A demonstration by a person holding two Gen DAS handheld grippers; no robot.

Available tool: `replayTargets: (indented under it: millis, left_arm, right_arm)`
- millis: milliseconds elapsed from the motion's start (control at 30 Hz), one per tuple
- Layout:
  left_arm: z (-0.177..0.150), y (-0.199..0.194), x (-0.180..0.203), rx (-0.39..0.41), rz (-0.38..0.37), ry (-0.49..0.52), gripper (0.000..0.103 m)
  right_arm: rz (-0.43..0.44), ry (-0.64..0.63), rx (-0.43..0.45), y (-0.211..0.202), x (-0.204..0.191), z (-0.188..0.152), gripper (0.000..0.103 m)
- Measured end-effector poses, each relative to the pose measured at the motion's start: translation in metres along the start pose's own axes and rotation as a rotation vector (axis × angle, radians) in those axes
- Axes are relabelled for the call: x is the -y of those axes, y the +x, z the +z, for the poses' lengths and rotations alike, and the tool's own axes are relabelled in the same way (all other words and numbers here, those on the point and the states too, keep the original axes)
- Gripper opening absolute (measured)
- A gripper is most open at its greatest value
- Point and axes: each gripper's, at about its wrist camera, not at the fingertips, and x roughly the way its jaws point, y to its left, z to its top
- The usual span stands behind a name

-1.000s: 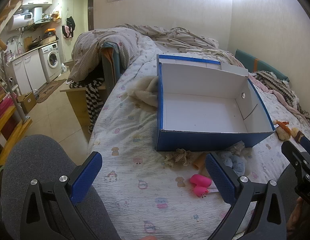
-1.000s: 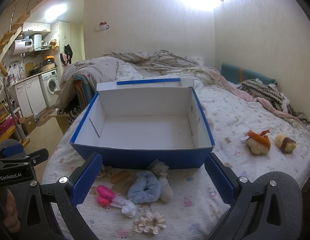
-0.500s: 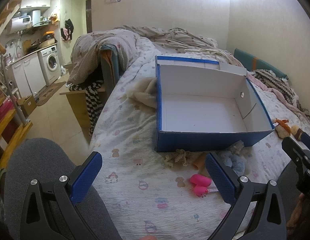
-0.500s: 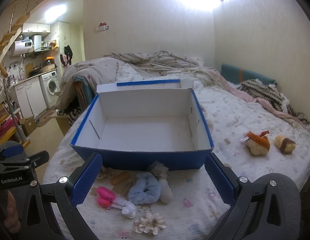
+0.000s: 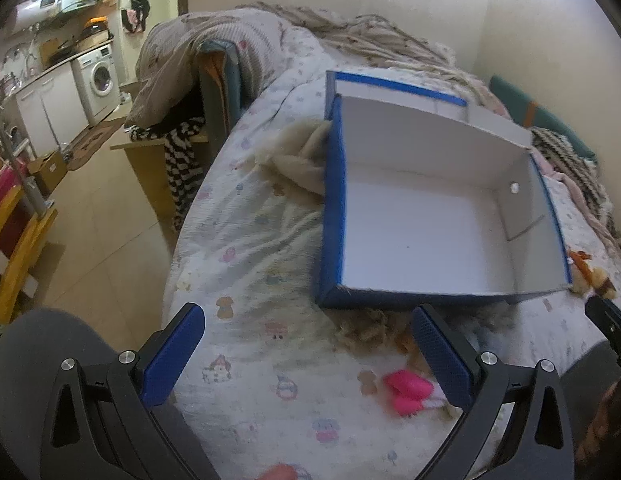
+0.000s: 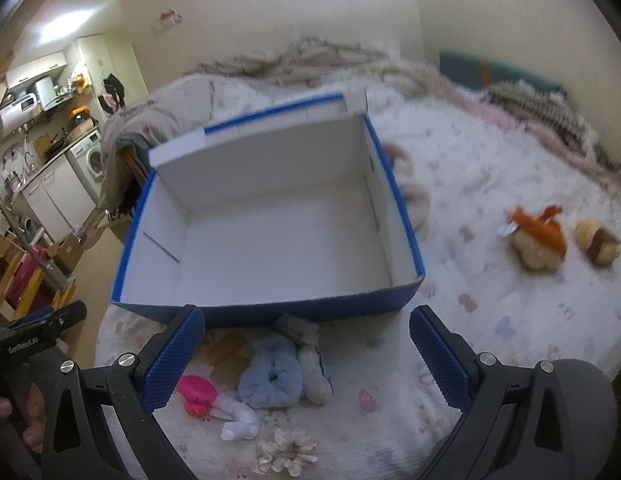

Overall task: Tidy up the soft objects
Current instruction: 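Grasp the beige scrunchie with the left tool while the right tool grasps the white sock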

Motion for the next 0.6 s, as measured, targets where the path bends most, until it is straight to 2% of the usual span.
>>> replayTargets:
  millis: [100, 200, 333, 400, 500, 567, 600]
  left_arm:
    - [0.005, 0.017, 0.003, -0.046, 0.009, 0.011, 0.102]
    - [0.006, 0.038, 0.006, -0.112, -0.004, 0.008, 0.09]
    - [0.001, 0.076, 0.017, -0.265, -0.039, 0.009, 0.087]
    - [-0.005, 0.1, 0.027, -0.361, -0.088, 0.015, 0.086]
    - [-0.006, 0.118, 0.037, -0.385, -0.087, 0.045, 0.086]
    - [-0.006, 0.133, 0.04, -0.424, -0.106, 0.019, 0.085]
    - [-0.006, 0.139, 0.04, -0.437, -0.114, 0.006, 0.08]
  right_arm:
    - [0.009, 0.041, -0.064, 0.016, 0.01, -0.002, 0.103]
    - [0.026, 0.077, -0.122, 0.03, 0.015, -0.007, 0.103]
    - [0.027, 0.114, -0.157, 0.041, 0.018, -0.012, 0.103]
    - [0.014, 0.12, -0.165, 0.045, 0.018, -0.015, 0.103]
    - [0.029, 0.135, -0.19, 0.05, 0.018, -0.018, 0.103]
    - [0.034, 0.138, -0.204, 0.053, 0.019, -0.019, 0.103]
    - [0.036, 0.137, -0.211, 0.053, 0.019, -0.02, 0.103]
